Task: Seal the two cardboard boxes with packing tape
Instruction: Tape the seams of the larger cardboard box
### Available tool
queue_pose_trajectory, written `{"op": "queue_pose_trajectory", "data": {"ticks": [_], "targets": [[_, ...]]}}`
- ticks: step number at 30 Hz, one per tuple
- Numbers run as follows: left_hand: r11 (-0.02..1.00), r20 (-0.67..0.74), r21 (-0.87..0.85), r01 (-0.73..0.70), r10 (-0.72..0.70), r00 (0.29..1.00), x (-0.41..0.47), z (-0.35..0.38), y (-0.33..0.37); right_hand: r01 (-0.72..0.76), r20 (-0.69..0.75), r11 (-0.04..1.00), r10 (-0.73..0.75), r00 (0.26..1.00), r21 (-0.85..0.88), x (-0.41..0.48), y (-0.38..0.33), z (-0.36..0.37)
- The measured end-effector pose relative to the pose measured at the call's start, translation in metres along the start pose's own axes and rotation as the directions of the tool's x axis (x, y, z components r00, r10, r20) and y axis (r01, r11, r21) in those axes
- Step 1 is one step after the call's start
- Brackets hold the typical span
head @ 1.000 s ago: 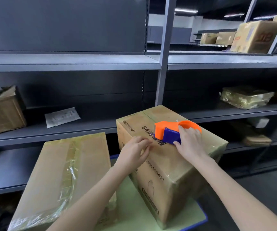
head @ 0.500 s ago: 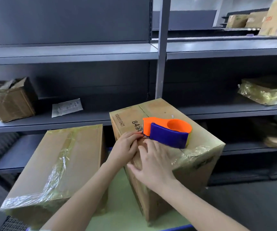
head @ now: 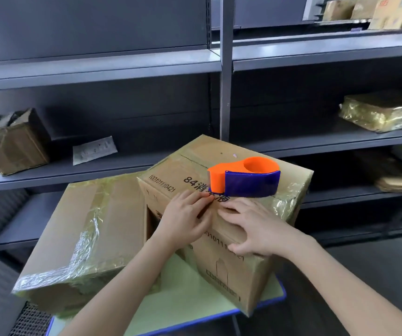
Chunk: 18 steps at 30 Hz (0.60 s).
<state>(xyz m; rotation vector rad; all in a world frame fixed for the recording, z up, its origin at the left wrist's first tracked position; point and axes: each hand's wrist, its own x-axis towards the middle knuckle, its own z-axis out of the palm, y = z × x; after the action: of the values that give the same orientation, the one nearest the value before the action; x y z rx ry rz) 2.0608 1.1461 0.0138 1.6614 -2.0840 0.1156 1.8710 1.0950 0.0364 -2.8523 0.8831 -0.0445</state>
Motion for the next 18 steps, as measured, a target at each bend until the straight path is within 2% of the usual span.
{"op": "queue_pose_trajectory", "data": {"ticks": [8, 11, 14, 16, 18], "targets": [[0.995, 0.013, 0.068, -0.069, 0.069, 0.998, -0.007, 0.002, 0.03, 0.029, 0.251, 0.99, -0.064, 0.966, 0.139, -0.035, 0.027, -0.021], [0.987, 0.019, 0.088, -0.135, 0.134, 0.991, -0.007, 0.004, 0.037, -0.039, 0.298, 0.981, -0.019, 0.954, 0.19, -0.045, 0.037, -0.027], [0.973, 0.077, 0.104, -0.206, 0.198, 0.977, -0.004, 0.0, 0.03, -0.102, 0.249, 0.97, 0.045, 0.968, 0.22, -0.051, 0.036, -0.027], [0.972, 0.103, 0.117, -0.204, 0.193, 0.976, -0.006, -0.005, 0.017, -0.087, 0.141, 0.985, 0.066, 0.988, 0.148, -0.049, 0.027, -0.014], [0.977, 0.129, 0.17, -0.129, 0.107, 0.986, -0.01, -0.007, 0.001, -0.124, -0.01, 0.992, 0.124, 0.992, 0.017, -0.047, 0.015, 0.005]]}}
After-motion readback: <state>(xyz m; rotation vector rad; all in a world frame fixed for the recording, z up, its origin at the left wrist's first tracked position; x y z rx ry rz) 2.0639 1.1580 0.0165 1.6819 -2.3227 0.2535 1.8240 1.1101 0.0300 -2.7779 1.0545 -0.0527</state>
